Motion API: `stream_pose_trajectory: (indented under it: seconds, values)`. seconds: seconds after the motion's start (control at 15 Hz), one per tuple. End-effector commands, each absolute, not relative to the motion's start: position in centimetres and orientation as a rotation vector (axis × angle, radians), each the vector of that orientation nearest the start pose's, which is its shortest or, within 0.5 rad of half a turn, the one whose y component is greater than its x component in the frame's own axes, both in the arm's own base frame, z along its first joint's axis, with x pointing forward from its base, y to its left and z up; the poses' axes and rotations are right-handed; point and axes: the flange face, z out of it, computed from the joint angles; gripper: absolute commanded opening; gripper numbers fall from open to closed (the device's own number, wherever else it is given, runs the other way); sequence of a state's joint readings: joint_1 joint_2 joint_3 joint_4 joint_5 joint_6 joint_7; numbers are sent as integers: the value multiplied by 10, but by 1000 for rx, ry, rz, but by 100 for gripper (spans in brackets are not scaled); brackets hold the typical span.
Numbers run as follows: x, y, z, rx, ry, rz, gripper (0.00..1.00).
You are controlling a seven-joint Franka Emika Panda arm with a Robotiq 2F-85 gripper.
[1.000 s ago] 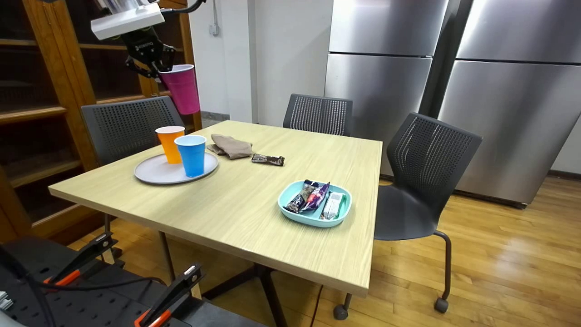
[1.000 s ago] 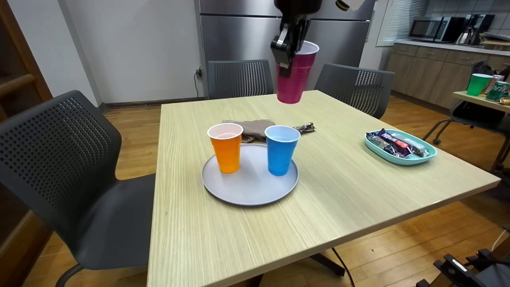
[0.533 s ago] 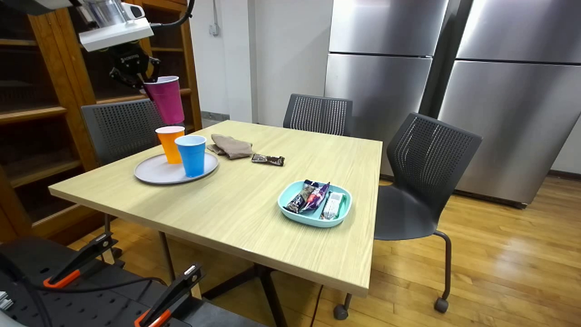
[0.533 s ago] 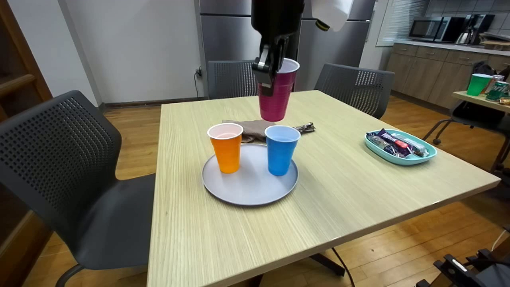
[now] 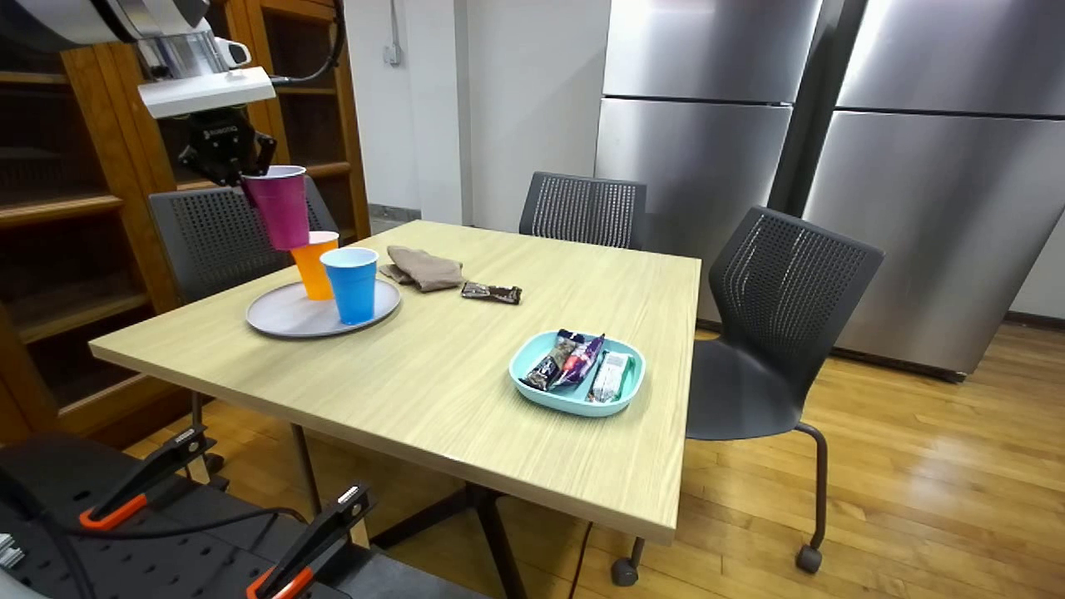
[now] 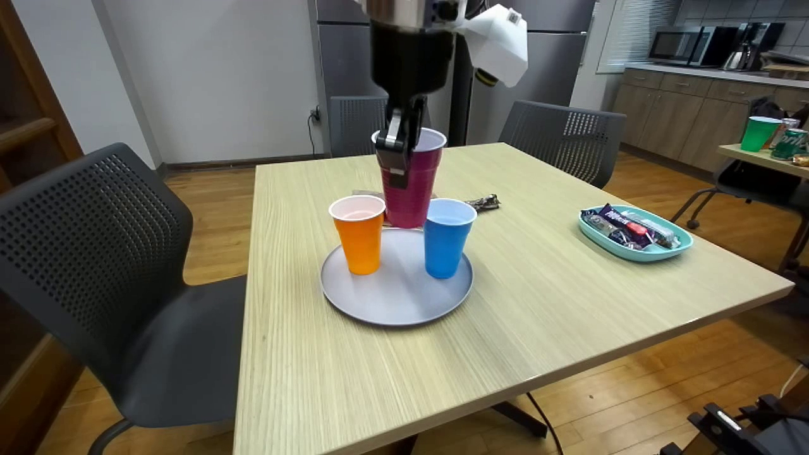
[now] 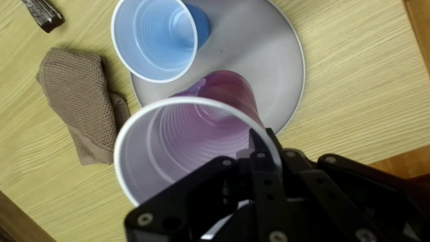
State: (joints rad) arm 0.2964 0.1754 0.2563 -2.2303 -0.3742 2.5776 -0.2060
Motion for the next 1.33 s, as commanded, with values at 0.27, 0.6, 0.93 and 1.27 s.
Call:
stream_pose_trajectory:
  seconds: [0.27,0.6,0.93,1.27]
  values:
    - [481,311,277,-2716,-1695,-230,0]
    - [478,316,258,-2716,-1701,-186,0]
    - [476,315,240,-2705,-1717,-162,0]
    - [476,316,226,-2675,-1744,-181,0]
